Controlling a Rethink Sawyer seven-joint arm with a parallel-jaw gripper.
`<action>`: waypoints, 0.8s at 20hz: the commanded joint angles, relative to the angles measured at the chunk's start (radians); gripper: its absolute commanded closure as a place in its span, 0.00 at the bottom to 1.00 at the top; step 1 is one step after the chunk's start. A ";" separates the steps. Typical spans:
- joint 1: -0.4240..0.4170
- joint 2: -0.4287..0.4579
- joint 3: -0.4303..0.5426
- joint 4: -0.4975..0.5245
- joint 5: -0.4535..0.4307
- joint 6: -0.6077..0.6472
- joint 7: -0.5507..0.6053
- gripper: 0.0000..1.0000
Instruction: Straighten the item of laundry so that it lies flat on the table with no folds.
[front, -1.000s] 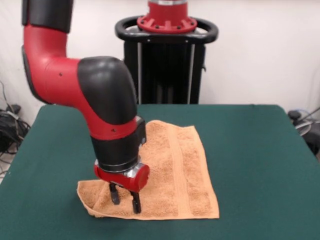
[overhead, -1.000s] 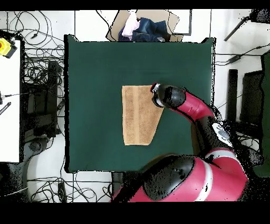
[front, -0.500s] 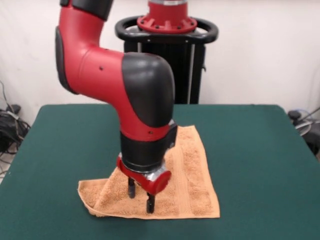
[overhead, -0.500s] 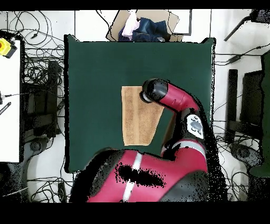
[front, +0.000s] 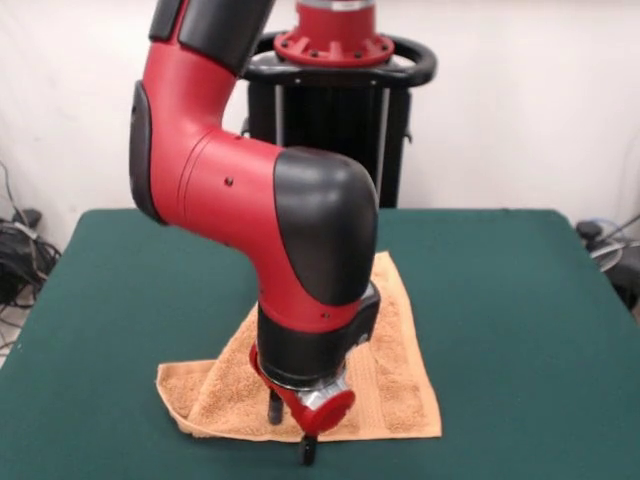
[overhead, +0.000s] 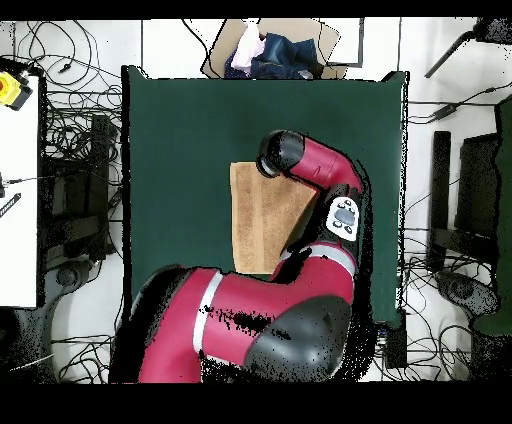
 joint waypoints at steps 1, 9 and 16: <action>0.037 0.171 -0.017 -0.186 0.082 0.085 0.336 0.00; -0.001 0.237 0.020 -0.243 0.074 0.020 0.265 0.00; -0.023 0.231 0.061 -0.244 0.070 0.006 0.223 0.00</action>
